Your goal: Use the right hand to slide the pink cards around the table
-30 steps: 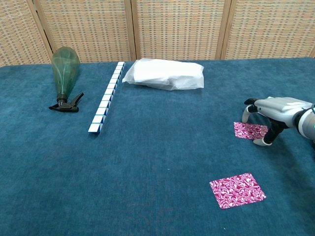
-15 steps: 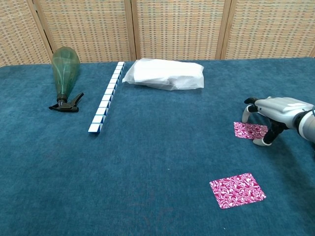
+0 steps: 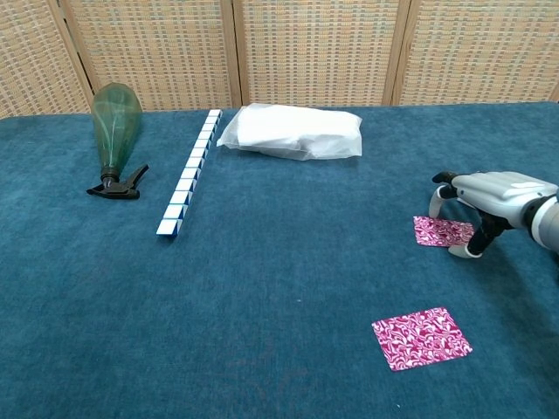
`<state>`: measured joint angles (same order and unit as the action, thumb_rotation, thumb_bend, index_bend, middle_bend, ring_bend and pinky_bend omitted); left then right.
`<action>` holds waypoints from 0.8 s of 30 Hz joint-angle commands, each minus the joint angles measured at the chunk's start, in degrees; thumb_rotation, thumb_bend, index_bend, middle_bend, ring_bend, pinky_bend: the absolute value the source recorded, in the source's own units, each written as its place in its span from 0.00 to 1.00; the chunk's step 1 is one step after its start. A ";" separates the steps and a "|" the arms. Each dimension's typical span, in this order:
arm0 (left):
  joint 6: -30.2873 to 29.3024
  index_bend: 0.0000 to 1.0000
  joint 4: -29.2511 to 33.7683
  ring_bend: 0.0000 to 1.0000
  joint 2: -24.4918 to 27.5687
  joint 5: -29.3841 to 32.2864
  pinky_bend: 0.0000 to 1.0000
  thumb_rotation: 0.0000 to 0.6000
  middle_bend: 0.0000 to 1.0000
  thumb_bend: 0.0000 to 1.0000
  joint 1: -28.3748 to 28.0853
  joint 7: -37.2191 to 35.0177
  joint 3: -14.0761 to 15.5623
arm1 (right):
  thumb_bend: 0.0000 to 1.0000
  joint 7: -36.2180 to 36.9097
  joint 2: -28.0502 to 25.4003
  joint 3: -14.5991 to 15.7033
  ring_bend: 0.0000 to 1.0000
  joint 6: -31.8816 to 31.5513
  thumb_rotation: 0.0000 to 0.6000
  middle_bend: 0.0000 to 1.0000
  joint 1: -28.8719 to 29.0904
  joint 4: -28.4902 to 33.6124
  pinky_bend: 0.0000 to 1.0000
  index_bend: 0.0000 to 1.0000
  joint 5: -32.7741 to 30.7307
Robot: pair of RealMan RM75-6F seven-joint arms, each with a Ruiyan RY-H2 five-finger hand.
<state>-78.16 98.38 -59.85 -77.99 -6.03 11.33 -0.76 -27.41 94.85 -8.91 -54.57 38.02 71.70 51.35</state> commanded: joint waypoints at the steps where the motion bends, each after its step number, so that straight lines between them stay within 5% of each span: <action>1: -0.01 0.00 -0.01 0.00 0.00 -0.01 0.00 1.00 0.00 0.01 0.01 0.00 0.02 | 0.35 -0.04 -0.07 0.00 0.00 -0.01 1.00 0.00 -0.07 0.11 0.02 0.63 0.08; 24: 0.06 0.00 0.08 0.00 0.05 0.06 0.00 1.00 0.00 0.01 -0.01 0.20 0.05 | 0.35 -0.46 -2.90 0.48 0.00 -1.70 1.00 0.00 -0.88 5.79 0.02 0.63 2.88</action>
<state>-78.10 98.46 -59.81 -77.93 -6.04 11.52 -0.71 -27.88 92.14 -8.50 -56.12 37.21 77.22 54.02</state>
